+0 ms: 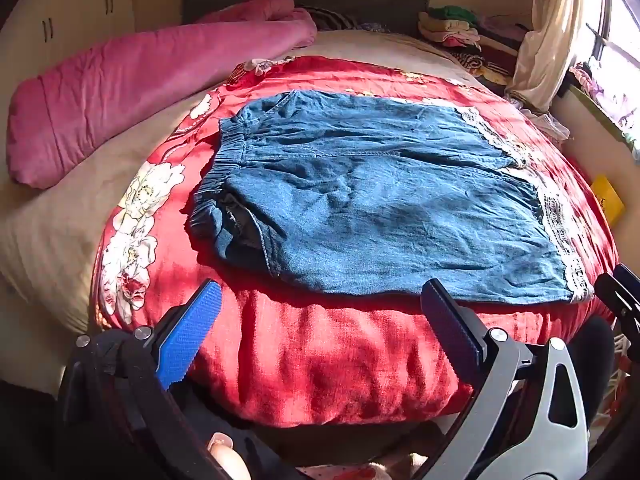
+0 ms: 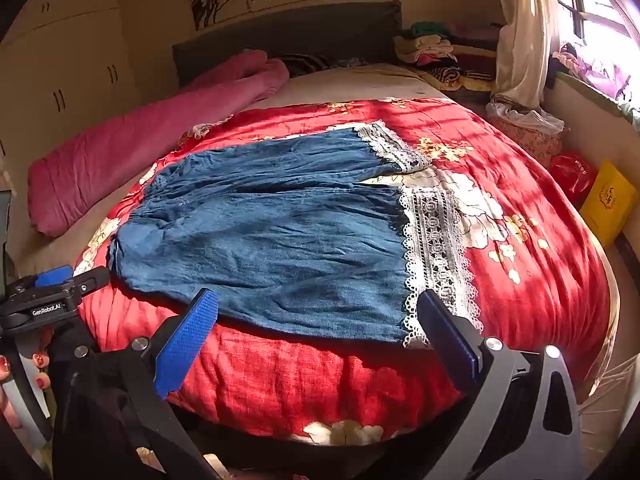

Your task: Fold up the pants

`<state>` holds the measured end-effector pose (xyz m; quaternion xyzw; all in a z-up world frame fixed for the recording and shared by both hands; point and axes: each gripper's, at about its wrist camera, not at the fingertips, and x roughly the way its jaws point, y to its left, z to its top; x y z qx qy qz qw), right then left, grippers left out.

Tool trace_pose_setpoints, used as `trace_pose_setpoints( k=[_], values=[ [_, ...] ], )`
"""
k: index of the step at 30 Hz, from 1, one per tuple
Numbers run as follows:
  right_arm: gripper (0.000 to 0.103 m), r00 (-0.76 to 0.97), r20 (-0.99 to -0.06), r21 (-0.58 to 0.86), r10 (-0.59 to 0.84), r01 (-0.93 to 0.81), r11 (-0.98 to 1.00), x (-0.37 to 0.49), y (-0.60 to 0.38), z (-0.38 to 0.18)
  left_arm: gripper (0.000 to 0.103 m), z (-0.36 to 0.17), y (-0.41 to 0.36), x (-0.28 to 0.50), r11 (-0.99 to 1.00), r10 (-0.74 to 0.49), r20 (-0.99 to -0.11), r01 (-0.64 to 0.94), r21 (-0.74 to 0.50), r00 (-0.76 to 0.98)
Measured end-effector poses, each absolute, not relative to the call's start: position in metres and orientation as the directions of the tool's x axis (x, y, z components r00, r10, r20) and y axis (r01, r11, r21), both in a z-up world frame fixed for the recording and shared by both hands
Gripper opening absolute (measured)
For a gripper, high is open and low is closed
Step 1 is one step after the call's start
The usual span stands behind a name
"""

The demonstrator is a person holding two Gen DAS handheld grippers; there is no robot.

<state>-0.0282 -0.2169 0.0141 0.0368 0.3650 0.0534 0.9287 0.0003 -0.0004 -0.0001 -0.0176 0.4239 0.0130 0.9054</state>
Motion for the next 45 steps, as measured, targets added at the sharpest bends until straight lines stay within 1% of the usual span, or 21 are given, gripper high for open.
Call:
trace_pose_setpoints(
  k=[10,45],
  values=[
    [0.099,0.722,-0.674,0.125,0.155,-0.095,0.988,-0.024,-0.208,0.018,0.094,0.001,0.002,0.003,0.999,0.001,-0.763,-0.039,-0.032,0.647],
    [0.099,0.721,-0.675,0.089,0.155,-0.129,0.988,-0.024,-0.197,0.016,0.094,0.002,0.005,0.001,0.999,0.002,-0.759,-0.031,-0.024,0.651]
  ],
)
